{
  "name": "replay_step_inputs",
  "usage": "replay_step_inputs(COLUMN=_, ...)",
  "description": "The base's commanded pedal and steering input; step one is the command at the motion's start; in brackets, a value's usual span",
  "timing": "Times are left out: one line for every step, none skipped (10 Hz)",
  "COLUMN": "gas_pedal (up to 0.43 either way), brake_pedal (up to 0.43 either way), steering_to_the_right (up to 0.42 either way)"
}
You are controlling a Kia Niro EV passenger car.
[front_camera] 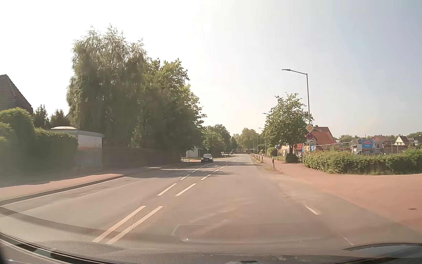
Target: Follow the waypoints while adhering to traffic rules and regulations
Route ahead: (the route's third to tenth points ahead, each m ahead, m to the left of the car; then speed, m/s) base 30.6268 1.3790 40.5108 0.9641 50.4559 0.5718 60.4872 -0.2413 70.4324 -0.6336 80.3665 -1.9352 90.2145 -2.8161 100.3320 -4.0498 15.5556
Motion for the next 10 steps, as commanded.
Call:
replay_step_inputs(gas_pedal=0.0, brake_pedal=0.0, steering_to_the_right=0.02)
replay_step_inputs(gas_pedal=0.0, brake_pedal=0.0, steering_to_the_right=0.019)
replay_step_inputs(gas_pedal=0.0, brake_pedal=0.0, steering_to_the_right=0.018)
replay_step_inputs(gas_pedal=0.0, brake_pedal=0.0, steering_to_the_right=0.018)
replay_step_inputs(gas_pedal=0.0, brake_pedal=0.0, steering_to_the_right=0.018)
replay_step_inputs(gas_pedal=0.0, brake_pedal=0.0, steering_to_the_right=0.016)
replay_step_inputs(gas_pedal=0.0, brake_pedal=0.0, steering_to_the_right=0.015)
replay_step_inputs(gas_pedal=0.0, brake_pedal=0.0, steering_to_the_right=0.012)
replay_step_inputs(gas_pedal=0.0, brake_pedal=0.0, steering_to_the_right=0.01)
replay_step_inputs(gas_pedal=0.0, brake_pedal=0.0, steering_to_the_right=0.008)
